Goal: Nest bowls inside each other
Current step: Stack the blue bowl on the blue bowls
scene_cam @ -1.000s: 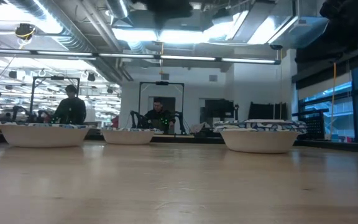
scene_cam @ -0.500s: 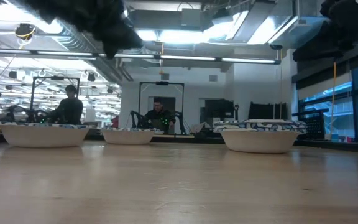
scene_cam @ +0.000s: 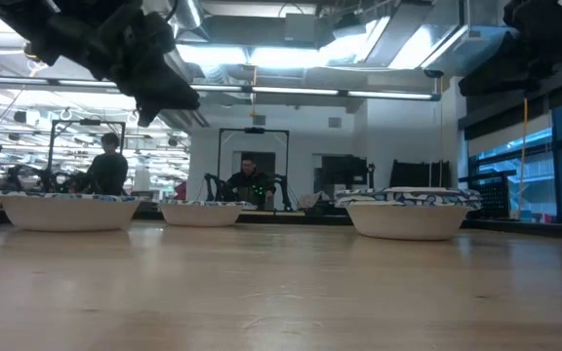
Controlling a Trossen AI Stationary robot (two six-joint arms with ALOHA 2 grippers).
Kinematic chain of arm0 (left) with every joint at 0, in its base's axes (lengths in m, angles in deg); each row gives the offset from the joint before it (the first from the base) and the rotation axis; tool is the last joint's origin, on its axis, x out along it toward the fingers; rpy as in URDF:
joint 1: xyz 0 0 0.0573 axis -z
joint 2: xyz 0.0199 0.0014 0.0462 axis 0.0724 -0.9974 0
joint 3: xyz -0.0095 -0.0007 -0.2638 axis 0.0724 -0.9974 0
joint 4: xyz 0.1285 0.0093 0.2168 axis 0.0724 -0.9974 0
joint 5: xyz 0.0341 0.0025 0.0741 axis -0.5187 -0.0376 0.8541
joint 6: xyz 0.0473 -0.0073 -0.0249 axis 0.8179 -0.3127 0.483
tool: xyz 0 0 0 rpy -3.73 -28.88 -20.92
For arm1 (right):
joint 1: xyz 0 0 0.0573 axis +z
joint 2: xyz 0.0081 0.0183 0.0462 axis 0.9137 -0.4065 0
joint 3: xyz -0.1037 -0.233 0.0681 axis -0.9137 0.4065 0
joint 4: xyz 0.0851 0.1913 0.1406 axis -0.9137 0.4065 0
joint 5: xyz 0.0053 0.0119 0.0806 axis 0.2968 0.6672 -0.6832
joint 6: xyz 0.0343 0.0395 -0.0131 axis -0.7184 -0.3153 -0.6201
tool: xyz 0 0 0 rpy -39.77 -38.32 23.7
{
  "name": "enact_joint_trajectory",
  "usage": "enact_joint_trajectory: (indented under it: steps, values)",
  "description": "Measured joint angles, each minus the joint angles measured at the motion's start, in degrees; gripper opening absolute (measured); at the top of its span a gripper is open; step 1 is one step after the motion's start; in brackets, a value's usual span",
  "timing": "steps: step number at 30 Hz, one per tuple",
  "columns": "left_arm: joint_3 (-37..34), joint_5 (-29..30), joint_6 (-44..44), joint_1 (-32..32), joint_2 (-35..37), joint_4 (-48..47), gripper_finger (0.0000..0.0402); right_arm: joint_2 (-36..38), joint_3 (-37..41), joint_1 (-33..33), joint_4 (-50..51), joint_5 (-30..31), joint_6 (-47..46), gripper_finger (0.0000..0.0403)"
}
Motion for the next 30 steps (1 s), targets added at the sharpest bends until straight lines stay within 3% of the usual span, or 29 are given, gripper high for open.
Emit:
enact_joint_trajectory:
  steps: [8,12,18,30]
  values:
    - [0.0,2.1,-2.71,-0.07,0.04,-6.82,0.0085,0.0,0.0,0.02,0.0,0.07,-0.04,0.0136]
    - [-0.03,8.5,-2.93,-0.07,0.02,-14.54,0.0085,0.0,0.0,0.02,0.0,0.11,0.03,0.0136]
    - [-0.03,21.16,1.98,-2.03,0.04,-14.63,0.0085,0.0,0.0,0.02,-0.01,1.43,0.13,0.0136]
    - [0.0,14.28,8.51,-9.61,-2.99,-14.14,0.0085,-0.02,0.0,0.0,-1.16,1.48,-0.02,0.0136]
